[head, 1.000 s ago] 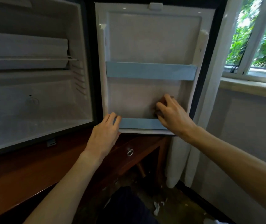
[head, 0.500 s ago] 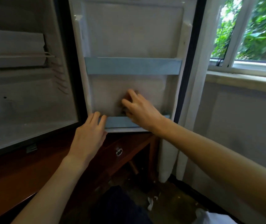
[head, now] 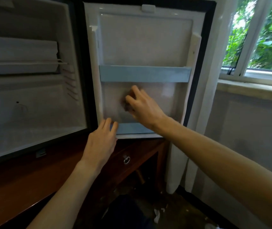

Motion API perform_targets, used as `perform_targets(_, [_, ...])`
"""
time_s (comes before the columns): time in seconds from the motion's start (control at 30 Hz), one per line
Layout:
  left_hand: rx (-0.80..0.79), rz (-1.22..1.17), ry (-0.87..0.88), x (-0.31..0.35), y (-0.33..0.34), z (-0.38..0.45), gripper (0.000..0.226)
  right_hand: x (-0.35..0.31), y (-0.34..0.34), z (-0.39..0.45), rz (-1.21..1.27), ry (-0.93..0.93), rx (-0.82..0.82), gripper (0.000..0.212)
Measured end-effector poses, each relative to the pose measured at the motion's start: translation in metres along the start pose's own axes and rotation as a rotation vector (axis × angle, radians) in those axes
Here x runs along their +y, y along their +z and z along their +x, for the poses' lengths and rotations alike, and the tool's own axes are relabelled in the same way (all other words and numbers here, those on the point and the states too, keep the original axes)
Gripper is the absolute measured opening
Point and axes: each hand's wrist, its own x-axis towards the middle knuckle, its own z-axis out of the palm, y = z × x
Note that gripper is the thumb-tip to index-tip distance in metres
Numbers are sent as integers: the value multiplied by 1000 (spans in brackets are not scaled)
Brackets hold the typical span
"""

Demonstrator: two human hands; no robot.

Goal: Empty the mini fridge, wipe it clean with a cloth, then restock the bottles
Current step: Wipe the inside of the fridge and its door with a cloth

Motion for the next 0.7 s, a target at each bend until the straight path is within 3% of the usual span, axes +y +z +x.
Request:
perform_targets(0.2, [-1,58,10,-1,-1,2,58,-37,12,38,42,-80,15,28])
perform_targets(0.37, [20,14,20,-4,-1,-1,57,12,-8,-3,-31,-60,11,16])
perform_targets(0.53, [15,-14,12,-3,-1,0,61,72,-46,-68,-196,17,-91,27])
perform_targets(0.7, [6,4,18,-5,-2,0,60,64,-42,-66,-197,78,-79,27])
